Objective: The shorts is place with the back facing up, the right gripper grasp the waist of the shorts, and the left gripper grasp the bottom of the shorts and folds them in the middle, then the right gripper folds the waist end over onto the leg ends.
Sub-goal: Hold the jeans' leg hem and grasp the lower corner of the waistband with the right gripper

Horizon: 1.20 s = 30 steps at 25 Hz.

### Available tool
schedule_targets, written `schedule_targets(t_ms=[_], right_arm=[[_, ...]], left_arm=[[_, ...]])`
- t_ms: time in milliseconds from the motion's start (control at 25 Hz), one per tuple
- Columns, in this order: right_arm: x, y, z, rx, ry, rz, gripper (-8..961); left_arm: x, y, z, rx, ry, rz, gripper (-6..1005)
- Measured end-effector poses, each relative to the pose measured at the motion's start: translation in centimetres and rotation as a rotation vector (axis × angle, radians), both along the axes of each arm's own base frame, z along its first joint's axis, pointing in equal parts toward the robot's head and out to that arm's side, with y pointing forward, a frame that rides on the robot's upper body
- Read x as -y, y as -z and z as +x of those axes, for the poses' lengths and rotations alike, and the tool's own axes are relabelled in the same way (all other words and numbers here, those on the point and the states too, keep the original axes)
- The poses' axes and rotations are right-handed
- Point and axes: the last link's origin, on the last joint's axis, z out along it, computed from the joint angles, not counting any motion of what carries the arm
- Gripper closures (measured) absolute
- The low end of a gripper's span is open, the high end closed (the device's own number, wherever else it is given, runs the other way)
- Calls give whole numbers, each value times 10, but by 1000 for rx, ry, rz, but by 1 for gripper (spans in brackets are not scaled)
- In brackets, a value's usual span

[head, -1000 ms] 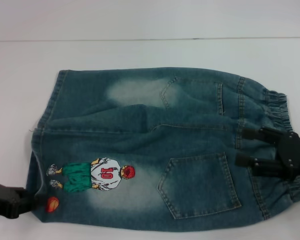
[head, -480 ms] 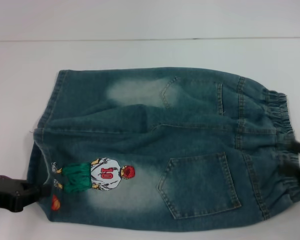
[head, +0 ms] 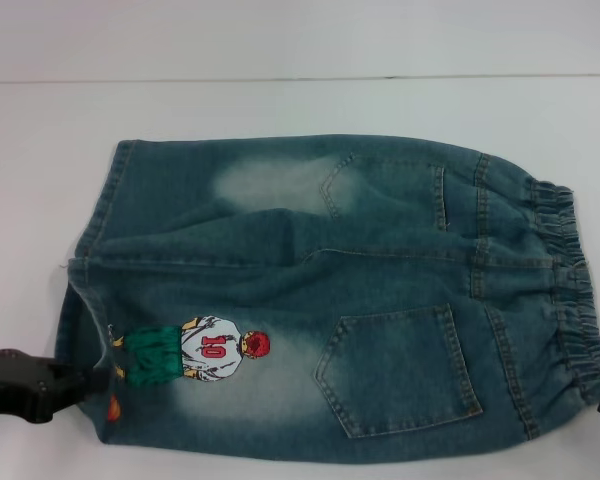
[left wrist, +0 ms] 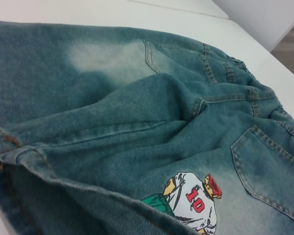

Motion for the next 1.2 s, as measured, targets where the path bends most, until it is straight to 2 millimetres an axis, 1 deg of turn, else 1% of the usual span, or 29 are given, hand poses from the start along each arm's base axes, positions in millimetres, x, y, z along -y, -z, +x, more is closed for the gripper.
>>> schedule_targets(t_ms=[360, 560, 680, 1200], right_arm=[[3, 1, 9, 26, 54, 4, 14], [5, -5, 13, 24, 81, 46, 14], [6, -5, 15, 33, 91, 45, 14], [-3, -4, 11, 43, 63, 34, 15]], left_arm=[[1, 0, -1, 1, -4, 2, 934], [1, 0, 0, 5, -3, 0, 934], [0, 0, 1, 6, -1, 0, 935], [-2, 0, 2, 6, 2, 3, 933]])
